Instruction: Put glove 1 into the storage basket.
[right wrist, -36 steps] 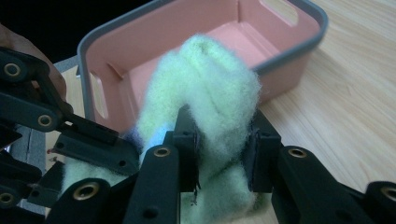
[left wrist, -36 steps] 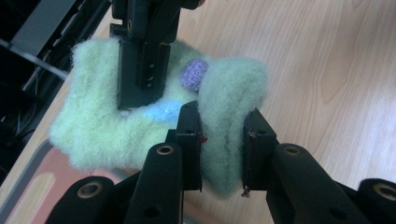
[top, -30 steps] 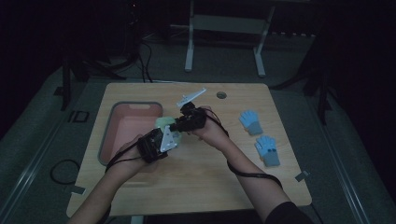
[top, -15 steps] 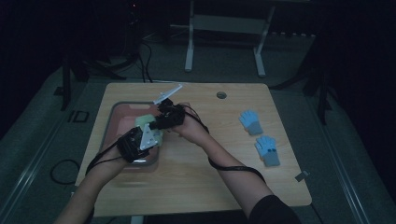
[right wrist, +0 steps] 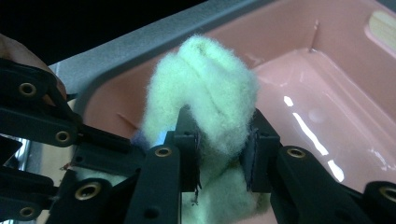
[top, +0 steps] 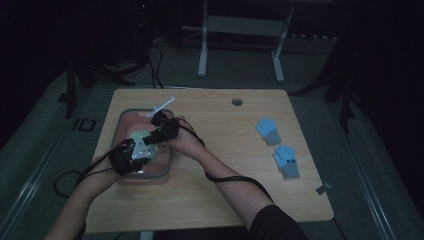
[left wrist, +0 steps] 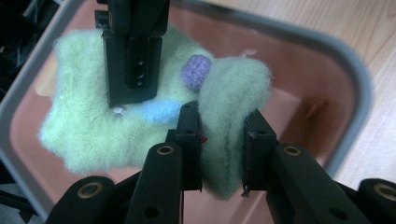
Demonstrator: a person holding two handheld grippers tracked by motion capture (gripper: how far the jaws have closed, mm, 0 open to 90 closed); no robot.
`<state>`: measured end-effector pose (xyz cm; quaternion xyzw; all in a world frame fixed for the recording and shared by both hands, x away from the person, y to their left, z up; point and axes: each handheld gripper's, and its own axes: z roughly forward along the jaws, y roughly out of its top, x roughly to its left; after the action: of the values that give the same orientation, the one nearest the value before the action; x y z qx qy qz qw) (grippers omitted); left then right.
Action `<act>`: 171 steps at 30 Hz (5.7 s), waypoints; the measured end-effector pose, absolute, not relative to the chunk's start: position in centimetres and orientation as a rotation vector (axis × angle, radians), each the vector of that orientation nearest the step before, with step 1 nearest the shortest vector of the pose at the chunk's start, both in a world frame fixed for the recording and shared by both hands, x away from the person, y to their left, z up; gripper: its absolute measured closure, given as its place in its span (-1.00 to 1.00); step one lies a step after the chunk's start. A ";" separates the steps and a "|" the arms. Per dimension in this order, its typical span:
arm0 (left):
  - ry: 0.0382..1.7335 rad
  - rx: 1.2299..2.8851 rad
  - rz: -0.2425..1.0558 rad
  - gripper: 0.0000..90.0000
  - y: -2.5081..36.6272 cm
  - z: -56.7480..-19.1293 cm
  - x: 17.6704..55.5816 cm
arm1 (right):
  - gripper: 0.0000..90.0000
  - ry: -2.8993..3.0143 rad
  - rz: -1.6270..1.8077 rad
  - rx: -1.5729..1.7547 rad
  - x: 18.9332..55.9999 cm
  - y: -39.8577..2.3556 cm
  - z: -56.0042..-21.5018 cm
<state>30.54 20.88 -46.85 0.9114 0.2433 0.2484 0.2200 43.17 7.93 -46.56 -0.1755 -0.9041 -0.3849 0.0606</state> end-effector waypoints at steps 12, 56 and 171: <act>0.583 2.599 0.492 0.63 20.8 -49.4 33.9 | 0.51 -2.815 -0.985 -0.659 44.3 8.2 -48.7; 0.764 2.426 0.414 -0.31 14.3 -45.5 32.4 | 0.06 -2.785 -1.188 -0.627 42.1 -5.0 -44.9; 0.620 2.375 0.275 -0.77 7.4 -55.7 27.9 | 0.93 -2.858 -1.017 -1.606 46.4 -27.8 -47.8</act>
<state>27.85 7.43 -55.65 0.9078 0.2370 0.1052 0.3295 46.42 -27.77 -47.75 -0.4630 -0.8237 -0.2932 -0.1452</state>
